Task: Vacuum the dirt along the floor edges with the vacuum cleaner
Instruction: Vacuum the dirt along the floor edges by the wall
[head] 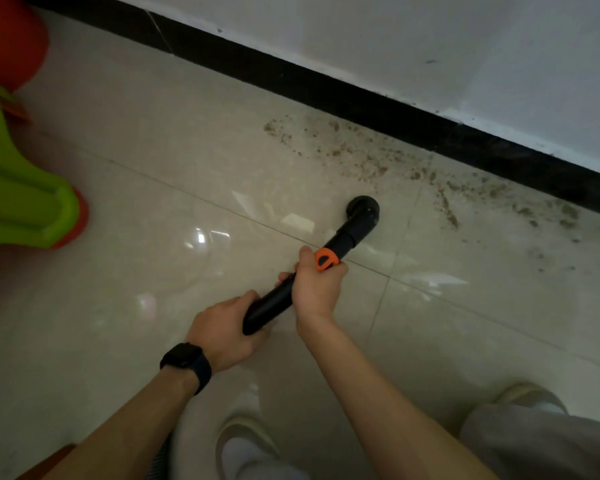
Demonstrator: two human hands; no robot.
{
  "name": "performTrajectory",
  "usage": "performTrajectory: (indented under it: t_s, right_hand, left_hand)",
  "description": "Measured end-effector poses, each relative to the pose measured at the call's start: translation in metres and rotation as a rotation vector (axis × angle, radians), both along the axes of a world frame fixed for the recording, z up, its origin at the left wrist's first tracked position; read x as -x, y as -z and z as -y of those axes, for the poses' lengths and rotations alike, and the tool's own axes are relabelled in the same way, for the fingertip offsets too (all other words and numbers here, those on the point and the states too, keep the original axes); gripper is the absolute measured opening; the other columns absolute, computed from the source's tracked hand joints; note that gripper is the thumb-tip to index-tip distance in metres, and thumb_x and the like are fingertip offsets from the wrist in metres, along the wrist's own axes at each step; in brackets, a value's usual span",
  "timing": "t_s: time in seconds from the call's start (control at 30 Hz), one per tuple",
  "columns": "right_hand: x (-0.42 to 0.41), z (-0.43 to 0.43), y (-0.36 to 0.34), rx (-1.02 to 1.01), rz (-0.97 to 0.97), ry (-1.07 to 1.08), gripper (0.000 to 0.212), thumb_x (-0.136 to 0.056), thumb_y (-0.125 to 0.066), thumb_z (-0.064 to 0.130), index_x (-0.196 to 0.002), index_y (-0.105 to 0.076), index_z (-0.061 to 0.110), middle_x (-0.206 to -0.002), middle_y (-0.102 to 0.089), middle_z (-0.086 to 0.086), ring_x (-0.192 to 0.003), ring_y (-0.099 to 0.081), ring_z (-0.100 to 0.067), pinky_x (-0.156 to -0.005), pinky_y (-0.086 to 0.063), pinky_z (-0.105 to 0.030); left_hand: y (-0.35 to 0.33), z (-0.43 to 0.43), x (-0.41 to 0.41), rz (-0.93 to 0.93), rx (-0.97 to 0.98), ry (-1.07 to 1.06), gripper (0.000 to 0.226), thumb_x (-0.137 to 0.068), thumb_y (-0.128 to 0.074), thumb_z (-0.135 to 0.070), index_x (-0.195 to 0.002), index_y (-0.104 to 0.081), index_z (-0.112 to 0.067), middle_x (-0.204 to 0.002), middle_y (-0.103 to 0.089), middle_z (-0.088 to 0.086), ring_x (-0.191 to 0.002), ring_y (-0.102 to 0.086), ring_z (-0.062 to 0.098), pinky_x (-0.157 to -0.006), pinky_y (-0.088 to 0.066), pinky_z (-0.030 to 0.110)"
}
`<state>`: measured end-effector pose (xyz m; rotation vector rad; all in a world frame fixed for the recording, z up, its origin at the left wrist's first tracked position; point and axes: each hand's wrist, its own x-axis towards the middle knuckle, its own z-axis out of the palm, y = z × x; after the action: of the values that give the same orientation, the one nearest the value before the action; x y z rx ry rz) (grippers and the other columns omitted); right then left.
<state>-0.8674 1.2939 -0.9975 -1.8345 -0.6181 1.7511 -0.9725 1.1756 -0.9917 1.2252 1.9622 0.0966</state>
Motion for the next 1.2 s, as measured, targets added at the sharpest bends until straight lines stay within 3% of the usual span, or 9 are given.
performTrajectory:
  t_s: [0.13, 0.33, 0.5, 0.67, 0.87, 1.07, 1.2]
  right_hand:
    - [0.017, 0.016, -0.005, 0.083, -0.175, 0.011, 0.028, -0.097, -0.071, 0.027, -0.110, -0.047, 0.018, -0.081, -0.067, -0.007, -0.060, -0.074, -0.026, -0.063, -0.064, -0.041]
    - [0.033, 0.047, -0.007, 0.137, -0.133, -0.072, 0.029, -0.103, -0.061, 0.032, -0.123, -0.048, 0.016, -0.083, -0.067, -0.007, -0.058, -0.074, -0.021, -0.054, -0.058, -0.028]
    - [0.023, 0.057, -0.004, 0.144, -0.108, -0.068, 0.024, -0.103, -0.059, 0.033, -0.119, -0.049, 0.019, -0.083, -0.068, -0.005, -0.060, -0.075, -0.021, -0.057, -0.059, -0.030]
    - [-0.017, 0.031, -0.002, 0.105, -0.021, 0.051, 0.020, -0.103, -0.060, 0.037, -0.110, -0.050, 0.022, -0.075, -0.070, 0.000, -0.061, -0.076, -0.021, -0.054, -0.058, -0.028]
    - [-0.087, -0.001, 0.002, 0.060, 0.091, 0.300, 0.018, -0.101, -0.061, 0.032, -0.107, -0.054, 0.017, -0.072, -0.068, -0.002, -0.055, -0.073, -0.022, -0.066, -0.059, -0.037]
    - [-0.144, -0.031, -0.001, 0.015, 0.083, 0.516, 0.014, -0.100, -0.061, 0.026, -0.101, -0.055, 0.014, -0.071, -0.064, -0.005, -0.049, -0.068, -0.020, -0.050, -0.055, -0.030]
    - [-0.166, -0.052, -0.006, -0.023, 0.022, 0.593, 0.018, -0.101, -0.061, 0.025, -0.105, -0.054, 0.010, -0.065, -0.062, -0.005, -0.047, -0.065, -0.021, -0.047, -0.055, -0.032]
  left_hand:
    - [-0.012, 0.033, 0.017, -0.035, 0.037, -0.075, 0.017, -0.069, -0.053, -0.045, -0.078, -0.039, -0.041, -0.073, -0.056, -0.011, -0.066, -0.055, 0.011, -0.060, -0.047, 0.029]
    - [-0.024, 0.081, 0.028, -0.064, 0.091, -0.147, 0.019, -0.065, -0.053, -0.046, -0.076, -0.041, -0.037, -0.073, -0.056, -0.012, -0.068, -0.057, 0.015, -0.061, -0.045, 0.029]
    - [-0.020, 0.087, 0.025, -0.086, 0.082, -0.110, 0.024, -0.065, -0.052, -0.049, -0.084, -0.046, -0.036, -0.076, -0.054, -0.014, -0.069, -0.055, 0.016, -0.057, -0.037, 0.028]
    - [-0.007, 0.049, 0.007, -0.045, 0.034, 0.037, 0.024, -0.079, -0.063, -0.041, -0.078, -0.039, -0.040, -0.075, -0.053, -0.014, -0.067, -0.054, 0.013, -0.055, -0.039, 0.026]
    - [0.002, -0.012, -0.036, -0.044, -0.057, 0.323, 0.022, -0.082, -0.059, -0.043, -0.087, -0.038, -0.035, -0.082, -0.055, -0.013, -0.069, -0.055, 0.013, -0.058, -0.045, 0.027]
    - [0.007, -0.068, -0.081, -0.060, -0.142, 0.539, 0.027, -0.082, -0.057, -0.044, -0.100, -0.044, -0.028, -0.090, -0.060, -0.006, -0.069, -0.053, 0.017, -0.057, -0.038, 0.028]
    - [0.009, -0.099, -0.101, -0.066, -0.194, 0.579, 0.027, -0.083, -0.056, -0.044, -0.093, -0.035, -0.031, -0.089, -0.060, -0.006, -0.065, -0.048, 0.016, -0.054, -0.036, 0.027]
